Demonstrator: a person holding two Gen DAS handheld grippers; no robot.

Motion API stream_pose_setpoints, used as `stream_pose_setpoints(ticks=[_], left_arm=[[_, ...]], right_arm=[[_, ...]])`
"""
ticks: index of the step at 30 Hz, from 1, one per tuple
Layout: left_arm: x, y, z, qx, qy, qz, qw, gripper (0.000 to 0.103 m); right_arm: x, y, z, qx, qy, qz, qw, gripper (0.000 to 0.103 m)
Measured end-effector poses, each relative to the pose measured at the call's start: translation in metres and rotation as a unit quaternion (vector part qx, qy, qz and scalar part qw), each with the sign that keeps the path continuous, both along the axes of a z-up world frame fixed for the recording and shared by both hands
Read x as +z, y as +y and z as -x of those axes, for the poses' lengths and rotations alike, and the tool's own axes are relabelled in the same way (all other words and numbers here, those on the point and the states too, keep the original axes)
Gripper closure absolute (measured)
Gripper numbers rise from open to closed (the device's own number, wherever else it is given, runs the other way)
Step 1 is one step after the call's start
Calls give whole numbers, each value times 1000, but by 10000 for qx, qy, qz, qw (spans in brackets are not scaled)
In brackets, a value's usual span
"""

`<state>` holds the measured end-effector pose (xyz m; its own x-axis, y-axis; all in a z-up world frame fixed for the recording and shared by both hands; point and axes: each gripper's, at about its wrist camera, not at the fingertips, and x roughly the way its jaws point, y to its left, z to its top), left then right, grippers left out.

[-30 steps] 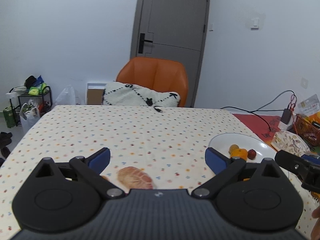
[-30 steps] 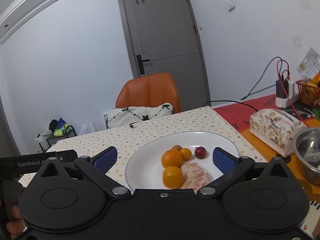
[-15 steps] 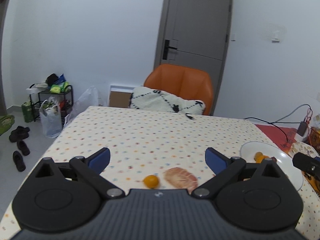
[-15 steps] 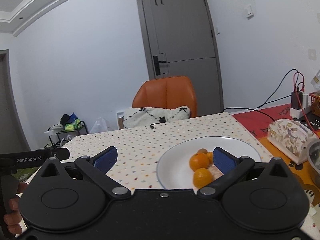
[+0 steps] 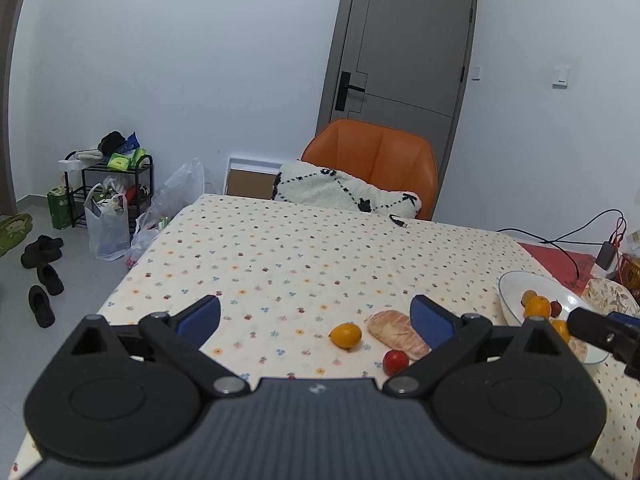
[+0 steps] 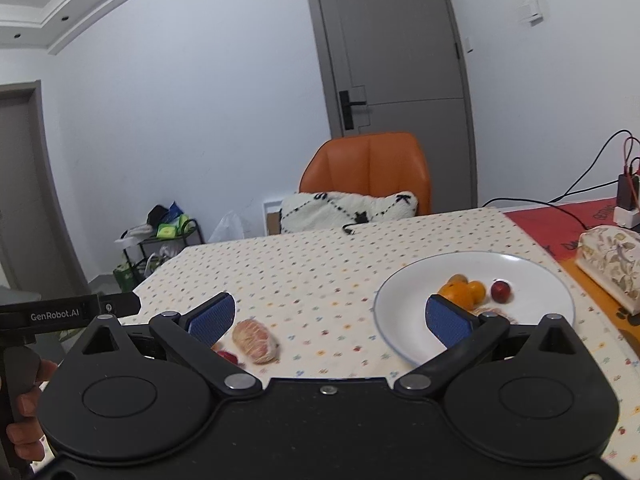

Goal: Organize fruits
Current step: 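Move both open tools back toward the remaining fruits, then grasp a small brown round fruit with the right tool while the left tool grasps a red plum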

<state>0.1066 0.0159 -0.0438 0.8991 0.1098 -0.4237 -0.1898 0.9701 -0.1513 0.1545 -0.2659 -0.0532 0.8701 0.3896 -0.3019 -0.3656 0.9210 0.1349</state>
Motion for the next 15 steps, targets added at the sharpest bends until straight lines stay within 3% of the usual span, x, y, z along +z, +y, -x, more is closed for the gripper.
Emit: stream_pose_setpoints(ticks=[11,14,15], left_arm=[[-12,13,-2,-180,194,107,9996,8],[-17,17,-4,-198,248,183,9993,16],[-19,17,-5,-210,273,207,9992,18]], right_arm=[[-14,29,-3,475,511,95,9975,0],[-17,37,-3,651,551,110,9963,7],[-19,40,-4,719,577,144,9956,15]])
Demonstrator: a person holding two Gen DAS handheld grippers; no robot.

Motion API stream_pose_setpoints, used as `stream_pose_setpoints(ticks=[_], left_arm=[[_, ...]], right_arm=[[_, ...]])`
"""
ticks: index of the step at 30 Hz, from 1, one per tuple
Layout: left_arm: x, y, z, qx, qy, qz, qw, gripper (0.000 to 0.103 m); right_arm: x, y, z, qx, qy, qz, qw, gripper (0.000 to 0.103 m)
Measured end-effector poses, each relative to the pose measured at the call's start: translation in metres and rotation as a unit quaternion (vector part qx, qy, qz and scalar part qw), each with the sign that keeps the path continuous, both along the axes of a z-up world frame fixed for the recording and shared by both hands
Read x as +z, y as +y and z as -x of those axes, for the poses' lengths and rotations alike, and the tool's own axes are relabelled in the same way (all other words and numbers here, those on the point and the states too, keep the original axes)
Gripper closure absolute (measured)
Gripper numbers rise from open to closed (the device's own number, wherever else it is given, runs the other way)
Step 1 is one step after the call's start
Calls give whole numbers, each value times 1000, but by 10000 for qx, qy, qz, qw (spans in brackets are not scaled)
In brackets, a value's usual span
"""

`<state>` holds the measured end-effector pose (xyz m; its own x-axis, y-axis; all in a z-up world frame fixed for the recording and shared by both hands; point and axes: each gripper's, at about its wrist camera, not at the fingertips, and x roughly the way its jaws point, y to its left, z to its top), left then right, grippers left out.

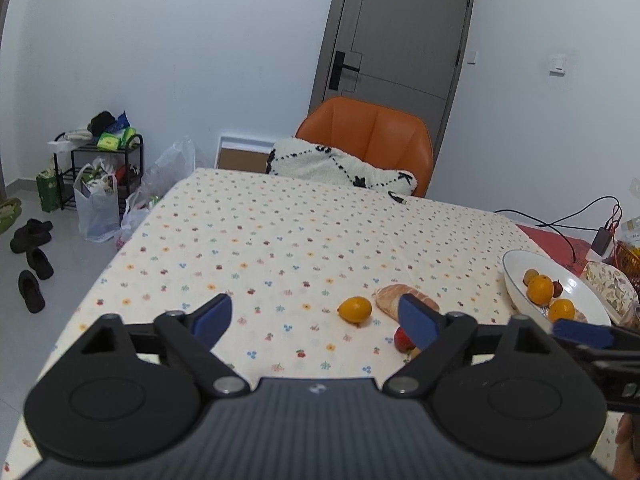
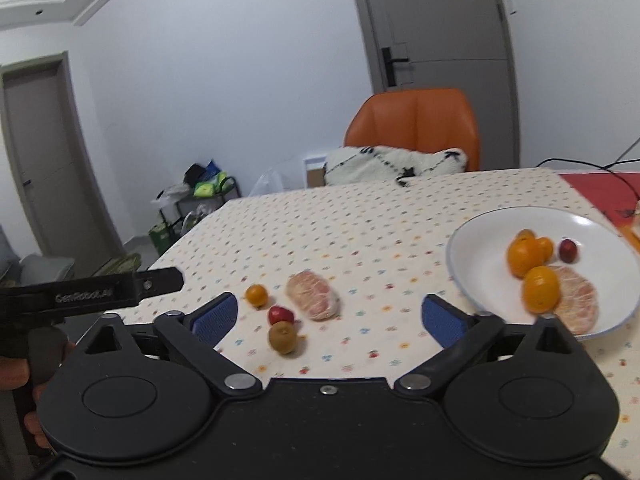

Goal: Organize fruits
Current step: 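Grasp a small brown round fruit with the right tool while the left tool grasps a red plum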

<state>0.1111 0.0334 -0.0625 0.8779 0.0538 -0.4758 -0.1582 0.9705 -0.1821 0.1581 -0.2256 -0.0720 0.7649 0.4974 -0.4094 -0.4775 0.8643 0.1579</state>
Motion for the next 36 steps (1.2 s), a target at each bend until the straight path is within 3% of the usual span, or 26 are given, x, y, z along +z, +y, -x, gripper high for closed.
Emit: stream_pose_setpoints(ticks=[1,7,13,24,26,27,28,36], left_arm=[[-1,1,-1,-10,21,28,10000,21],[-11,6,-7,-56,143,160,9998,34],[-20,6,-14,-127,255,242,9993,37],[-29,8,-26,-207,361,302,9987,38],[-29,7,-29,-221,376,315,9986,38],[-29,6,-30,-243,386,313,9985,38],[-30,5,-31,-263,394,306,9984,38],[-28,-12,-41,-463,351,297,9979,38]], right_arm=[[-2,3,-1,67,40,27,10000,22],[-13,21,-11,278,258,129,9992,33],[-22,36,-20,418,425,234,9979,45],[-35,47,-36,563,675,176,9960,47],[-37,47,-39,603,722,127,9955,56],[-39,48,-41,620,791,132,9949,77],[-41,47,-44,641,881,94,9940,80],[-38,34,-44,539,827,-19,9951,80]])
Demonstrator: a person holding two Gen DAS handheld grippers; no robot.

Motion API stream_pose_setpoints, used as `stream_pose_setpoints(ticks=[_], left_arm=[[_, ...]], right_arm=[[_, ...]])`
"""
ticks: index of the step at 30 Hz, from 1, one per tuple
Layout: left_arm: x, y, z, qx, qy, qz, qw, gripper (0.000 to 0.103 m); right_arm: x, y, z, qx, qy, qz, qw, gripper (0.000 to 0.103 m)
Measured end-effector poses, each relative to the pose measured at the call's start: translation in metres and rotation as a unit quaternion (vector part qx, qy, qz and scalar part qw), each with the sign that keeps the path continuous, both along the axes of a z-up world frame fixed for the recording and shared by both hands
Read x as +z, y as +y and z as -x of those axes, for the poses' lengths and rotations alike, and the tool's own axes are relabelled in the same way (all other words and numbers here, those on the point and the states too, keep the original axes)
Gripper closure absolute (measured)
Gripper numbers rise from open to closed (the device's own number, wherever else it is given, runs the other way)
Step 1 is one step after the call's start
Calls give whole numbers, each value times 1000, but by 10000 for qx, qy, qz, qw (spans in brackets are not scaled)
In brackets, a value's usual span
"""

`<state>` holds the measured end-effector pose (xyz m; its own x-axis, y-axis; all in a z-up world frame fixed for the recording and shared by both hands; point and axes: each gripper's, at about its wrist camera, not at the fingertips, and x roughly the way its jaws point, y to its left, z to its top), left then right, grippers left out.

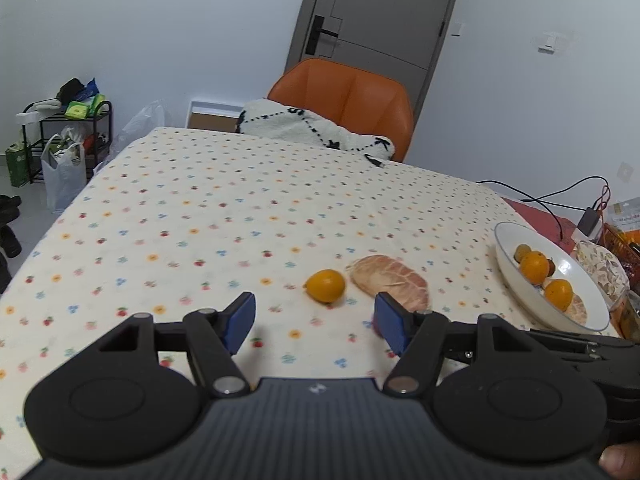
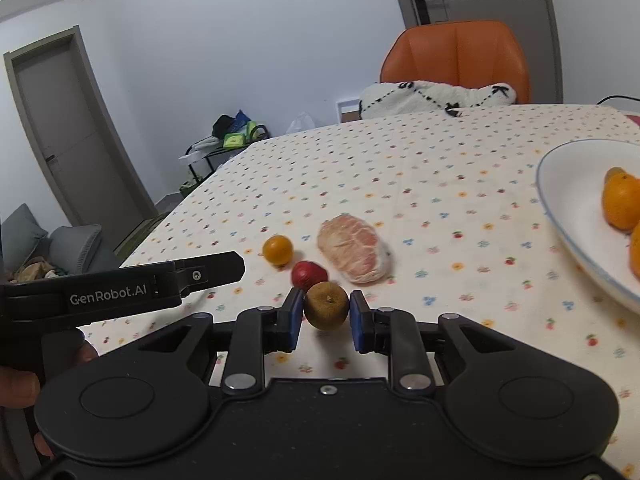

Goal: Organize fruits
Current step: 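Grasp a small brown round fruit with the right tool while the left tool grasps a red plum, then carry the brown fruit and red plum over the white plate and open both tools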

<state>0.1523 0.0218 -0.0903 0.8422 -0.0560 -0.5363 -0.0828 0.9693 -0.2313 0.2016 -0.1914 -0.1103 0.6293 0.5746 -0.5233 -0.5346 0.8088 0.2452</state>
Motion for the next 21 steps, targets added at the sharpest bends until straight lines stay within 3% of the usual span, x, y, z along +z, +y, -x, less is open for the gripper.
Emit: stream_pose_setpoints(ticks=[3,10,15,16,19,21], left_arm=[[0,-8,-4,-107,-21,-8,9999,39],[-5,-22,-14,-267,70,37,9996,50],[-9,-35,-20,-388,104,-31,9992,50],[-10,-38,-22,-423,110,-67,9990,53],[-15,-41,-29,-470,288,11,9985,83],[-12,-43,-29,-437,228,19,9988,83]], right_arm=[[1,-6,-3,-71,-18,-19,10000,80],[4,-22,-3,-275,-79,-27,9996,80],[6,-36,-5,-451,-116,-43,9989,80],[6,-38,-5,-476,-134,-41,9988,80],[7,-44,-4,-539,-183,-49,9984,80],[9,-49,-4,-590,-204,-87,9980,80]])
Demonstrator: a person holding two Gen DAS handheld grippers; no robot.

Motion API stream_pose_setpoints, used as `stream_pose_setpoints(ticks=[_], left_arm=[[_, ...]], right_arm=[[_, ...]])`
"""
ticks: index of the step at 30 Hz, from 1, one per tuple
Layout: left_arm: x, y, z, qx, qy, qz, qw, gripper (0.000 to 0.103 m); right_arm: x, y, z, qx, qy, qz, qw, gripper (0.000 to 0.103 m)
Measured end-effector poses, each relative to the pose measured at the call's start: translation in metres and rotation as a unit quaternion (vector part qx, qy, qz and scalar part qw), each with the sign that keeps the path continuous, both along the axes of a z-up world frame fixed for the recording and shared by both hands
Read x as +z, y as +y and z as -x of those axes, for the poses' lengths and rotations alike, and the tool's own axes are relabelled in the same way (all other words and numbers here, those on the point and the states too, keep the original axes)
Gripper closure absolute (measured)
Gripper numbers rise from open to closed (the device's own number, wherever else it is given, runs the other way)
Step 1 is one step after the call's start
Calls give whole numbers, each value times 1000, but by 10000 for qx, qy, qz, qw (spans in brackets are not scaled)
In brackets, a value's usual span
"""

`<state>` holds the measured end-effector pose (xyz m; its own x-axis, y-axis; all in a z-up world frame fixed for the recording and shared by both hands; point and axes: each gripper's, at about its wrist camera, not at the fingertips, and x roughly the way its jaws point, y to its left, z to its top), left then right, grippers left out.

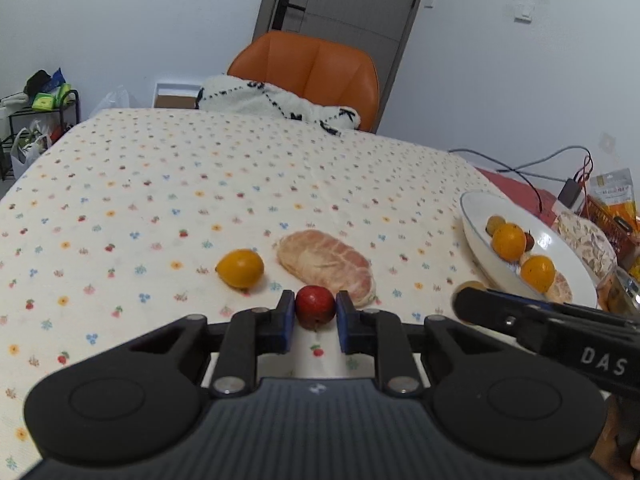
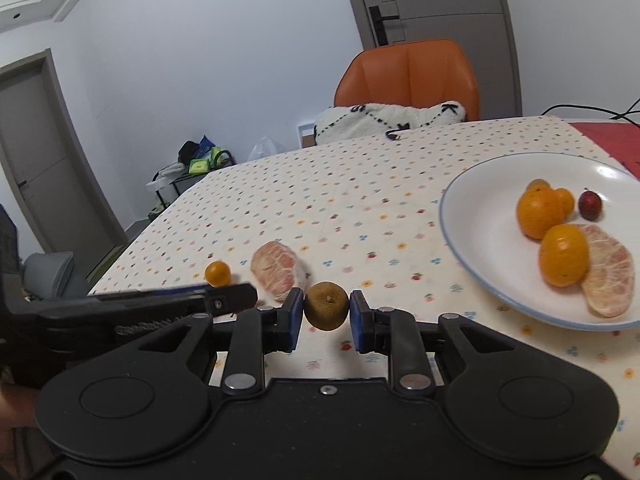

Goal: Organize fruits
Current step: 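Carry the brown fruit and red plum over the white plate and open both tools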

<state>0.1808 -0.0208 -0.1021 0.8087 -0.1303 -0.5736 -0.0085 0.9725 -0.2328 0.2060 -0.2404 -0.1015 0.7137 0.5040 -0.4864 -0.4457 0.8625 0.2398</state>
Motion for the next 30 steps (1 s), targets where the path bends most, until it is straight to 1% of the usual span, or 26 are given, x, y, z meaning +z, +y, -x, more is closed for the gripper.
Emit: stream_pose_setpoints(ticks=[5,12,24,30], left_arm=[[19,-9,3,-89,-301,-54,9995,83],[33,-32,0,-282,-503,-91,9983,83],[43,-73,-10,-617,-670,-115,9958,83],[45,-96,-15,-815,-685,-139,9942,83]], right_arm=[[9,-13,2,-131,-167,-118,9997,80],[19,-34,4,-346,-413,-157,9984,80],[23,-80,5,-900,-548,-162,9943,80],[23,-101,6,-1163,-586,-186,9913,80]])
